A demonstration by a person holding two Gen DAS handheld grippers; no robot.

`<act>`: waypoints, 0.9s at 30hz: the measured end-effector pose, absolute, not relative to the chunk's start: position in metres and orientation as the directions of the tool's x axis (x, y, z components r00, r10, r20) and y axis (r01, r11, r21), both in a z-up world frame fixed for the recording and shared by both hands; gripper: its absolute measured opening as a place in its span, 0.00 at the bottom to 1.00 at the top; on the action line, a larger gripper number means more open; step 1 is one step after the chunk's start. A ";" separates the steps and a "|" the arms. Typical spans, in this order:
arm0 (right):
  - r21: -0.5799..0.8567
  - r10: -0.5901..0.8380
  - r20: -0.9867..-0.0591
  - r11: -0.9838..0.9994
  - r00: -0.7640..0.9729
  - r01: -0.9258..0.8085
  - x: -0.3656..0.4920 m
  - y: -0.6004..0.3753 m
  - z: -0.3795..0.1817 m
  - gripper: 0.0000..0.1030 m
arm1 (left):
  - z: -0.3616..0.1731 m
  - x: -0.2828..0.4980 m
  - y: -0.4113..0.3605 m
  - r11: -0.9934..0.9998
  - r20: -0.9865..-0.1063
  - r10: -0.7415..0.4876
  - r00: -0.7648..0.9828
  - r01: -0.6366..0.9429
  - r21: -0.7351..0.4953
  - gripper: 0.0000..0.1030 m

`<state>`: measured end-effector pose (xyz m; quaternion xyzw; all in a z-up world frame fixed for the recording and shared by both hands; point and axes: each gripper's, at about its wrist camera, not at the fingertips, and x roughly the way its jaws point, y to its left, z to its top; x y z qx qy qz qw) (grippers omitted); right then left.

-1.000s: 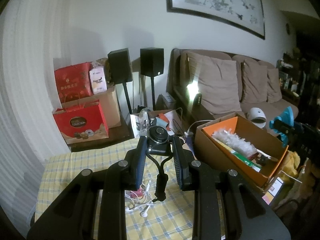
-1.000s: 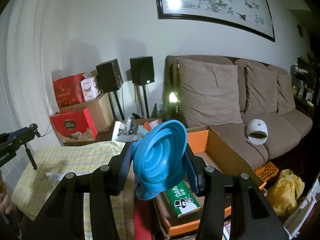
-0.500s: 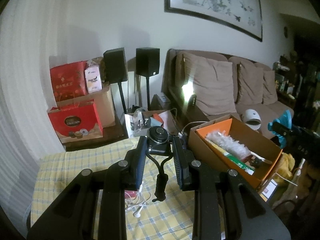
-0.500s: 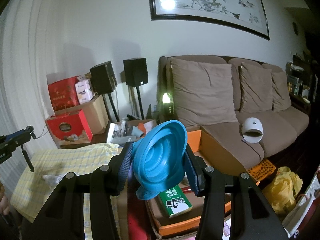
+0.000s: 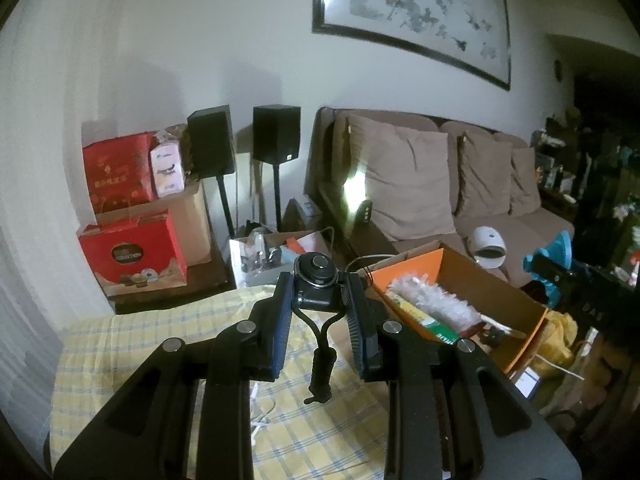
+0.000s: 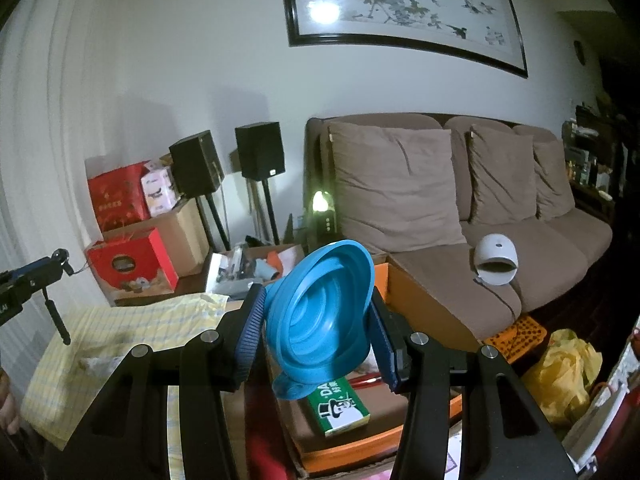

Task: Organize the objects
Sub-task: 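Carry the black case and blue funnel in both grippers toward the orange box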

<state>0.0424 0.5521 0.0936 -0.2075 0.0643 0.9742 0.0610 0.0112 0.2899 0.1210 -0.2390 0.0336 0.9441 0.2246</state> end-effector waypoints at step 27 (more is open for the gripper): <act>0.117 0.131 -0.410 -0.974 -0.902 -0.195 0.051 0.572 0.095 0.49 | 0.131 0.013 0.334 -0.861 -0.457 0.468 -0.757 -0.508 -0.041 0.23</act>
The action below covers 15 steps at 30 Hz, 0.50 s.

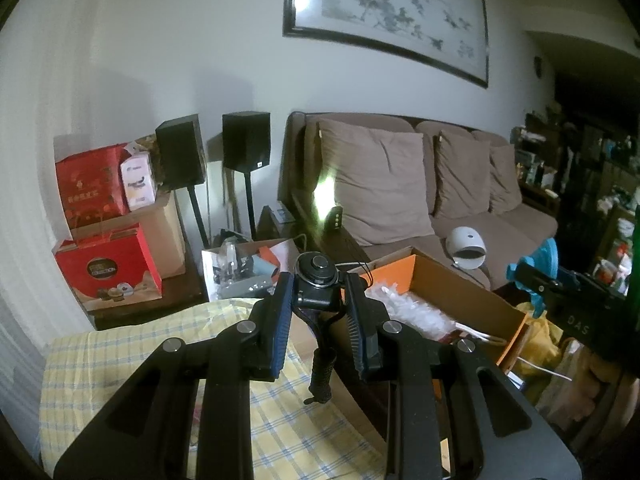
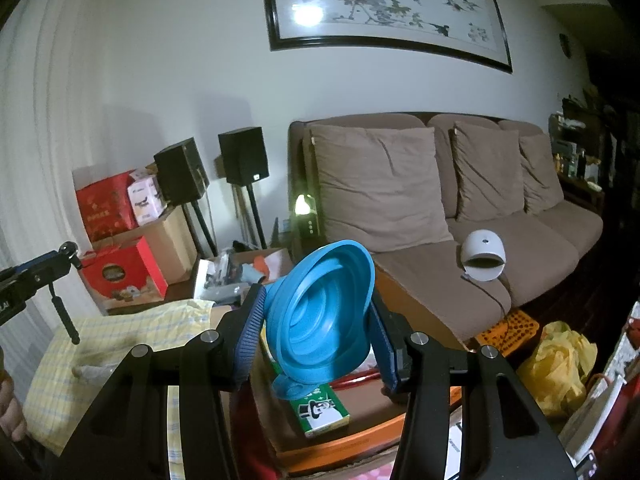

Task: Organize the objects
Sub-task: 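Carry the black case and blue funnel in both grippers toward the orange box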

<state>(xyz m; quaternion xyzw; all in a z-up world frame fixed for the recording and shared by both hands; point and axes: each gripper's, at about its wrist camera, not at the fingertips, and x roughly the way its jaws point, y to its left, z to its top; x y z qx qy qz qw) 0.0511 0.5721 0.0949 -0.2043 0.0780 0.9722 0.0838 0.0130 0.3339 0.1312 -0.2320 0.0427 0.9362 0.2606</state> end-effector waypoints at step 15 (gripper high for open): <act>0.108 0.186 -0.420 -0.962 -0.888 -0.252 0.055 0.589 0.094 0.49 | 0.138 0.012 0.355 -0.842 -0.449 0.491 -0.746 -0.540 -0.024 0.23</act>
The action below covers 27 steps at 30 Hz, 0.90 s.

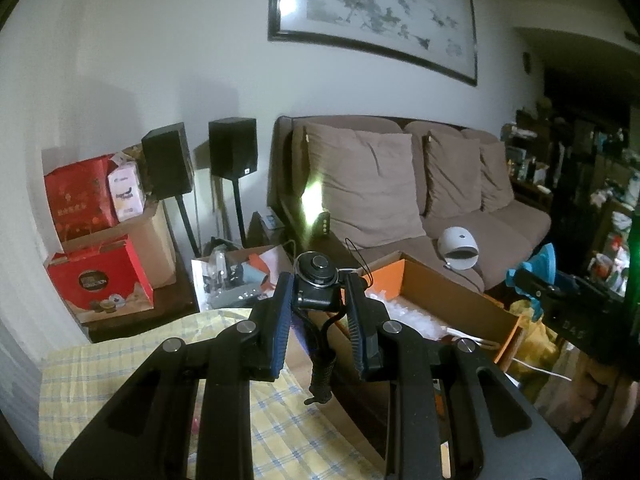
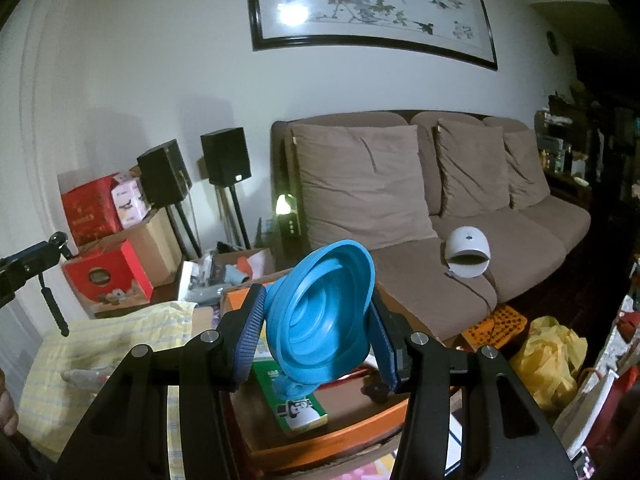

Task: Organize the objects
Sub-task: 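Carry the black case and blue funnel in both grippers toward the orange box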

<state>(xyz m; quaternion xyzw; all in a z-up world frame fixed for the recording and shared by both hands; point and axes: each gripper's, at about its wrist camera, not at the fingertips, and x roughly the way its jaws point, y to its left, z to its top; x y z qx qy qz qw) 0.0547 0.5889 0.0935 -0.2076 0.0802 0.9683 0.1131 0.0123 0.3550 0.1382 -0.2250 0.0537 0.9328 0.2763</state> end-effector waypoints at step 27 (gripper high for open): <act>0.164 0.140 -0.423 -0.960 -0.895 -0.227 0.059 0.603 0.091 0.49 | 0.134 0.009 0.379 -0.804 -0.482 0.540 -0.690 -0.592 -0.053 0.23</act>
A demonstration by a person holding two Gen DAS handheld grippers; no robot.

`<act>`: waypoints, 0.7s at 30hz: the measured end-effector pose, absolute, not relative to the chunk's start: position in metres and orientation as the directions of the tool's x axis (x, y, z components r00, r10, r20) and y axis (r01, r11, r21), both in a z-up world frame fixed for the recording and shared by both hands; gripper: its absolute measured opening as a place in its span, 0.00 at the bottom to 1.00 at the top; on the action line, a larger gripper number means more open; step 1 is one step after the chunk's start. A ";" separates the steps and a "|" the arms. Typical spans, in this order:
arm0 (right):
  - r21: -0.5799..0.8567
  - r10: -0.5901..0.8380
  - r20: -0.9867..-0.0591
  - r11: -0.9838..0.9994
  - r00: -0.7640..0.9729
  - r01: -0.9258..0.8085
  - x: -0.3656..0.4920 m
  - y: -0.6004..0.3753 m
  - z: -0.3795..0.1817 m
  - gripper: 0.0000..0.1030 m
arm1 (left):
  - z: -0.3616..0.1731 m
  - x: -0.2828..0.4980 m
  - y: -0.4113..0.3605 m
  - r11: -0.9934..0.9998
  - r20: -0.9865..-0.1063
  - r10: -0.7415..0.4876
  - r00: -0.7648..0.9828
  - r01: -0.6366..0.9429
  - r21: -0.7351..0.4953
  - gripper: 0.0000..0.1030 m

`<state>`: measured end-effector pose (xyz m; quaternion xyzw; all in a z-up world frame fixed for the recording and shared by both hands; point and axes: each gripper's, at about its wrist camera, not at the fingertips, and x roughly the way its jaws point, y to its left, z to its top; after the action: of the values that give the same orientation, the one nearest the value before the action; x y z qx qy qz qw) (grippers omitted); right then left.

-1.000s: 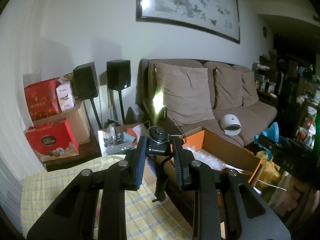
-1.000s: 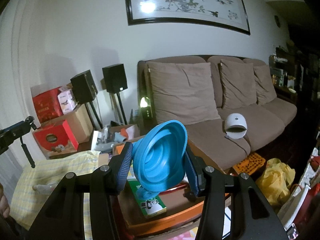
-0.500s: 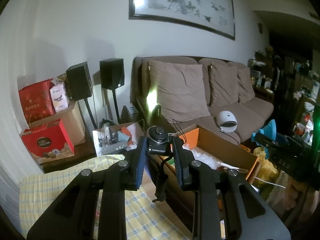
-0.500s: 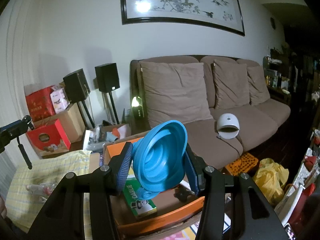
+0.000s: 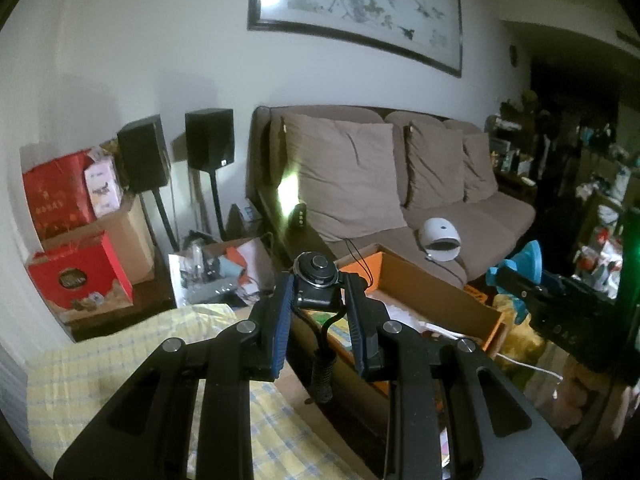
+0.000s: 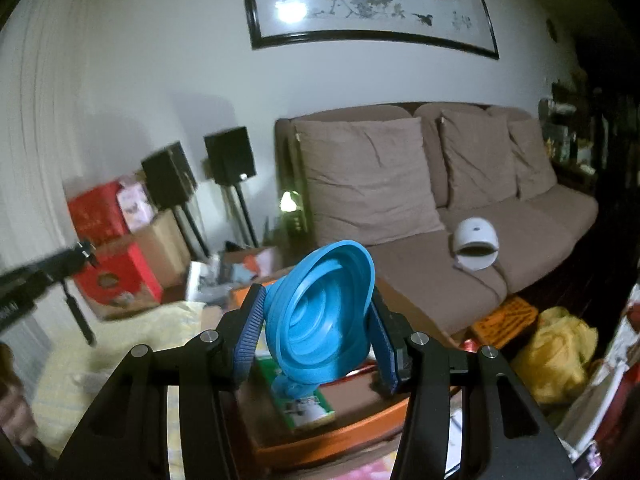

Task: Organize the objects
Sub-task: 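Carry the black case and blue funnel in both grippers toward the orange box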

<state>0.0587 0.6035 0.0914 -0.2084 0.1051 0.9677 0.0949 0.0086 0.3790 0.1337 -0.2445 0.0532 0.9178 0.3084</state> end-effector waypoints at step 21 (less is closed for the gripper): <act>0.099 0.216 -0.437 -0.953 -0.873 -0.286 0.058 0.605 0.092 0.50 | 0.131 0.013 0.399 -0.782 -0.489 0.559 -0.669 -0.621 -0.044 0.23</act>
<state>0.0577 0.6050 0.0918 -0.2157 0.0807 0.9644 0.1302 0.0126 0.3995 0.1313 -0.2459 0.0631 0.9114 0.3237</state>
